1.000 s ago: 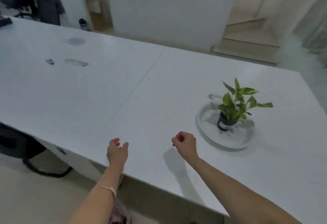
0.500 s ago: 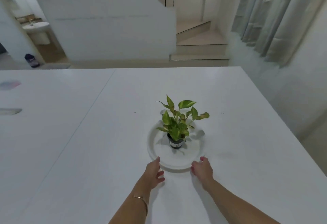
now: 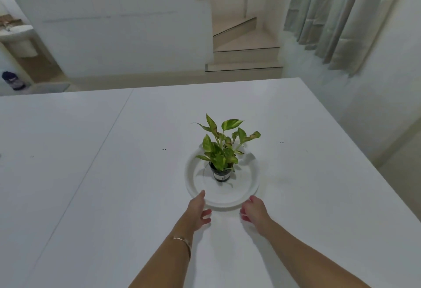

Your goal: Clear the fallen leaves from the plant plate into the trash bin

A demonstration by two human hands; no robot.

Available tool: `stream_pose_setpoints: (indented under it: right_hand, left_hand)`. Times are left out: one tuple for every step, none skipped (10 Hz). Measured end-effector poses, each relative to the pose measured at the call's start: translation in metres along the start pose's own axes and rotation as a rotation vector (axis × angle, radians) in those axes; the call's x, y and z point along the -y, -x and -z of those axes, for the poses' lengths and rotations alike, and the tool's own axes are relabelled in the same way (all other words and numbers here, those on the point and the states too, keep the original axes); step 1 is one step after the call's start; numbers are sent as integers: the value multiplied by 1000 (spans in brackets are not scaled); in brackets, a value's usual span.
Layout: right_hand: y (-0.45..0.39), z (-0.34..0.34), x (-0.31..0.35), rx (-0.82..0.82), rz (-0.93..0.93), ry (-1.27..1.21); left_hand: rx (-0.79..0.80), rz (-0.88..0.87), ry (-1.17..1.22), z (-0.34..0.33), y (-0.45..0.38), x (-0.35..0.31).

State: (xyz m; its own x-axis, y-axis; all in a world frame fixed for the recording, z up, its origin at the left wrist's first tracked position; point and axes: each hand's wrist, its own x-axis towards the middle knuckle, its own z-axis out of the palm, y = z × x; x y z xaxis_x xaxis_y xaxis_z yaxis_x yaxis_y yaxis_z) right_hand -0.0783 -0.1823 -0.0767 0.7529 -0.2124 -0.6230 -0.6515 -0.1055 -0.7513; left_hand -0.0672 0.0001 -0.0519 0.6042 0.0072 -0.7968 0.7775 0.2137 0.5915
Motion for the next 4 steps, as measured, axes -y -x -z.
stream_pose_setpoints:
  right_hand:
    - [12, 15, 7, 60, 4, 7]
    - [47, 42, 25, 80, 154, -28]
    - [108, 83, 59, 42, 388, -33]
    - [188, 123, 104, -60, 650, -214]
  left_hand:
    - [30, -14, -34, 13, -1, 2]
    - [-5, -103, -41, 32, 20, 10]
    - [-107, -296, 45, 67, 53, 37]
    - [-380, -443, 122, 115, 90, 80]
